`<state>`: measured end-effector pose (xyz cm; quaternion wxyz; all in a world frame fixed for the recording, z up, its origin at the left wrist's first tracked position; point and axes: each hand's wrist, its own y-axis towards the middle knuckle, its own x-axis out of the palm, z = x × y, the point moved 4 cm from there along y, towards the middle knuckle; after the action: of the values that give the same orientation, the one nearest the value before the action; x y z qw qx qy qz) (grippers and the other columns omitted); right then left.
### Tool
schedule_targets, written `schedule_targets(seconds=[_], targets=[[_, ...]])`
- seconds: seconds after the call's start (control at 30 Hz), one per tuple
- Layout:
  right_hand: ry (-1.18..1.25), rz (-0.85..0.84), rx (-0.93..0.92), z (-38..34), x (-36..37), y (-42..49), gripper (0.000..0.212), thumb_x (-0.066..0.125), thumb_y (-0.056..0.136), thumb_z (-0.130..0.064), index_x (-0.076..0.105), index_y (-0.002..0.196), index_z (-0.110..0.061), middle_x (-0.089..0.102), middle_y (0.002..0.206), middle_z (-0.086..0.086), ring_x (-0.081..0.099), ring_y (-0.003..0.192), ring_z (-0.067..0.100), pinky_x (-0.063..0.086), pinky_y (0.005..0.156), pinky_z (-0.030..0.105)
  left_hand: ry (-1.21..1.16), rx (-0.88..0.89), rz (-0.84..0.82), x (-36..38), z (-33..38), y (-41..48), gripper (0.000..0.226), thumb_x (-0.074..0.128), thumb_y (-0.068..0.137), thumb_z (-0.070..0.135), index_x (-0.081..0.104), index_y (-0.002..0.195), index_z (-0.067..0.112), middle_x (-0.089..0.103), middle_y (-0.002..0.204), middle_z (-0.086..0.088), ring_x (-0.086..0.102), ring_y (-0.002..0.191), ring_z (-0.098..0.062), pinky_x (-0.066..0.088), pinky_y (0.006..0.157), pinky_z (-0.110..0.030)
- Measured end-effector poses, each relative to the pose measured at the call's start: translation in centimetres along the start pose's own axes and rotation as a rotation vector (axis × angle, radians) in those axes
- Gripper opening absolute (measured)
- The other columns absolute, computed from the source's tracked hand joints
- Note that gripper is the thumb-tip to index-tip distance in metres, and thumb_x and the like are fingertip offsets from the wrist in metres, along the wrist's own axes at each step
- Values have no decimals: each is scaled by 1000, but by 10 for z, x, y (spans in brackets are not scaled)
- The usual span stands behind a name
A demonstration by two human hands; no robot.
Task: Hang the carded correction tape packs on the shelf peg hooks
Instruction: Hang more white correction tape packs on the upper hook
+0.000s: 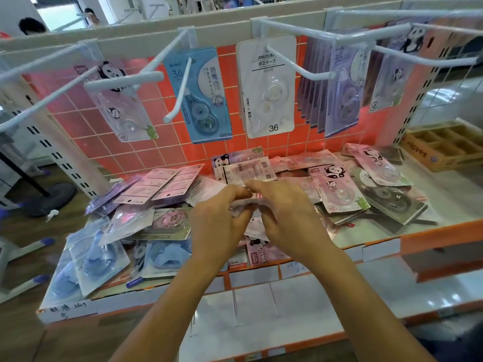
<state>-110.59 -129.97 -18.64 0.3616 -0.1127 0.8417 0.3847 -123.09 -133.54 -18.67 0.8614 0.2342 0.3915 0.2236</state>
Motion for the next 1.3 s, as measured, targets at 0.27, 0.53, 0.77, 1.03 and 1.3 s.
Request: schedule_targets(seconds=[0.27, 0.53, 0.77, 1.03, 1.3], targets=[[159, 164, 163, 20, -15, 7, 15, 55, 89, -10, 68, 97, -11, 67, 78, -1, 58, 66, 12, 41, 57, 22, -34, -13, 79, -3, 3, 5, 40, 72, 82, 18, 58, 119, 19, 65, 106, 2, 62, 88, -13, 58, 69, -39], [895, 294, 560, 33, -35, 9, 21, 52, 94, -2, 64, 99, -19, 72, 96, -2, 68, 92, 14, 56, 81, 32, -459, -444, -343, 24, -17, -3, 37, 65, 89, 25, 51, 123, 25, 68, 112, 4, 65, 103, -11, 54, 93, -41], [987, 411, 480, 20, -65, 20, 12, 55, 95, -16, 65, 94, -10, 73, 89, 1, 69, 86, 19, 58, 78, 36, -568, -276, -410, 23, 6, -4, 28, 62, 91, 6, 61, 105, 30, 72, 98, 20, 70, 91, -9, 57, 77, -24], [890, 553, 248, 1, -108, 37, 10, 57, 93, -17, 64, 85, -16, 67, 81, 1, 63, 78, 17, 55, 70, 36, -587, -105, -291, 17, 28, 5, 31, 61, 83, 40, 58, 113, 35, 69, 111, 10, 69, 99, -16, 58, 83, -41], [842, 581, 192, -1, -116, 36, 10, 57, 93, -19, 62, 84, -16, 64, 83, 8, 61, 78, 23, 54, 69, 47, -529, -76, -273, 15, 41, 10, 33, 60, 79, 45, 59, 111, 35, 71, 101, 8, 70, 89, -17, 59, 79, -40]])
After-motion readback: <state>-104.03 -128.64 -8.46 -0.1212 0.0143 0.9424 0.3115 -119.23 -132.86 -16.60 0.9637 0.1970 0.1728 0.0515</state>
